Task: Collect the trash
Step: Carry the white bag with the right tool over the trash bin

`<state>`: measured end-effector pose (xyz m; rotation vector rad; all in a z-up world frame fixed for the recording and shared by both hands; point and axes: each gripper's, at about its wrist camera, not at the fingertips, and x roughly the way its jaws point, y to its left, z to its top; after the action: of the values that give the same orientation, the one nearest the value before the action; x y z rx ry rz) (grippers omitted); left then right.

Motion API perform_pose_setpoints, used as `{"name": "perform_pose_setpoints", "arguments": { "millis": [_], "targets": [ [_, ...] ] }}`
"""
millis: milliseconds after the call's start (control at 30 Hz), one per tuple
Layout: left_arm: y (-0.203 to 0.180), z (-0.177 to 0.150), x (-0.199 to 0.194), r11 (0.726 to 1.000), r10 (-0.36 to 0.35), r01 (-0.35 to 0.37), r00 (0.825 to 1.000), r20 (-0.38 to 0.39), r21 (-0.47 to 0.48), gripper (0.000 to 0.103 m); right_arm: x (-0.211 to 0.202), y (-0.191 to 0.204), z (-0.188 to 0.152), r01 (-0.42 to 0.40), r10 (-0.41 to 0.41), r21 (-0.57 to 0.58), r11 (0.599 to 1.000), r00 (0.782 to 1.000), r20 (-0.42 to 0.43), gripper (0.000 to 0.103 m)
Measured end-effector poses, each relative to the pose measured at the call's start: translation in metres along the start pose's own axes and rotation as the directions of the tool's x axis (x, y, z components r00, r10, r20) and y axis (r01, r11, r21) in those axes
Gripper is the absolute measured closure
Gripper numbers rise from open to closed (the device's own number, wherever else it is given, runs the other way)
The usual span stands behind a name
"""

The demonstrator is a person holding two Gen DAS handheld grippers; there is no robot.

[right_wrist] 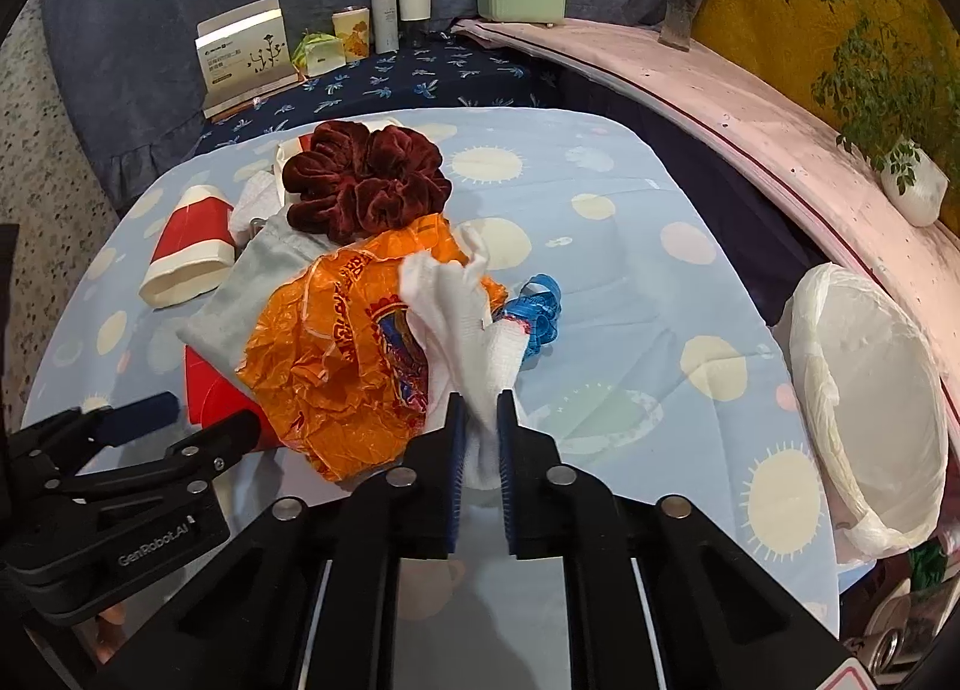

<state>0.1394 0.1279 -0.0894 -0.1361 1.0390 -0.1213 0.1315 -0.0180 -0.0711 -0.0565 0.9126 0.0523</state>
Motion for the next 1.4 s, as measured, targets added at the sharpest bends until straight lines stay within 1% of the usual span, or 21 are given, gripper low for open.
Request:
{"name": "perform_pose_setpoints", "arguments": {
  "millis": [33, 100, 133, 167, 200, 300, 533, 667, 867, 933, 1067, 1200, 1300, 1400],
  "targets": [
    [-0.002, -0.001, 0.0, 1.0, -0.011, 0.011, 1.0, -0.005, 0.006, 0.053, -0.002, -0.001, 0.0, 0.001, -0.001, 0.002, 1.0, 1.0, 0.002, 0.098],
    [-0.005, -0.003, 0.001, 0.999, -0.029, 0.029, 0.999, -0.018, 0.017, 0.077, -0.006, -0.005, 0.001, 0.003, -0.003, 0.006, 1.0, 1.0, 0.01, 0.098],
    [-0.006, -0.003, 0.001, 0.999, -0.033, 0.033, 0.999, -0.021, 0.017, 0.081, -0.009, -0.006, 0.002, 0.005, -0.005, 0.008, 1.0, 1.0, 0.015, 0.098],
    [-0.007, -0.004, 0.0, 0.999, -0.047, 0.047, 0.999, -0.022, 0.016, 0.089, -0.012, -0.007, 0.003, 0.007, -0.007, 0.01, 1.0, 1.0, 0.021, 0.098],
    [-0.008, -0.005, -0.001, 0.998, -0.058, 0.059, 0.998, -0.024, 0.017, 0.1, -0.016, -0.009, 0.003, 0.009, -0.009, 0.011, 1.0, 1.0, 0.029, 0.098],
    [-0.01, -0.007, -0.008, 0.998, -0.062, 0.062, 0.998, -0.009, 0.027, 0.101, -0.029, -0.013, 0.004, 0.01, -0.011, 0.022, 1.0, 0.999, 0.051, 0.099],
    [-0.019, -0.01, -0.045, 0.996, -0.08, 0.077, 0.995, 0.061, 0.046, 0.102, -0.064, -0.024, 0.009, 0.022, -0.027, 0.041, 0.999, 0.992, 0.127, 0.099],
    [-0.028, -0.007, -0.07, 0.993, -0.105, 0.099, 0.989, 0.103, 0.056, 0.103, -0.085, -0.034, 0.014, 0.027, -0.038, 0.064, 0.998, 0.984, 0.176, 0.099],
    [-0.047, -0.005, -0.102, 0.987, -0.143, 0.13, 0.977, 0.156, 0.091, 0.103, -0.105, -0.057, 0.013, 0.034, -0.055, 0.101, 0.994, 0.976, 0.212, 0.1],
    [-0.053, -0.004, -0.11, 0.984, -0.158, 0.142, 0.974, 0.165, 0.106, 0.103, -0.11, -0.065, 0.012, 0.034, -0.06, 0.118, 0.992, 0.973, 0.222, 0.1],
    [-0.064, -0.002, -0.122, 0.975, -0.207, 0.188, 0.963, 0.172, 0.121, 0.103, -0.121, -0.081, 0.01, 0.046, -0.082, 0.151, 0.987, 0.967, 0.241, 0.1],
    [-0.075, 0.001, -0.128, 0.971, -0.218, 0.194, 0.96, 0.178, 0.142, 0.103, -0.126, -0.099, 0.007, 0.064, -0.112, 0.19, 0.98, 0.962, 0.251, 0.1],
    [-0.085, 0.002, -0.129, 0.963, -0.246, 0.221, 0.955, 0.167, 0.156, 0.103, -0.129, -0.115, 0.004, 0.079, -0.135, 0.221, 0.972, 0.958, 0.254, 0.1],
    [-0.104, 0.005, -0.131, 0.955, -0.26, 0.227, 0.951, 0.167, 0.191, 0.103, -0.131, -0.134, 0.001, 0.096, -0.161, 0.251, 0.963, 0.954, 0.253, 0.1]
  ]
}}
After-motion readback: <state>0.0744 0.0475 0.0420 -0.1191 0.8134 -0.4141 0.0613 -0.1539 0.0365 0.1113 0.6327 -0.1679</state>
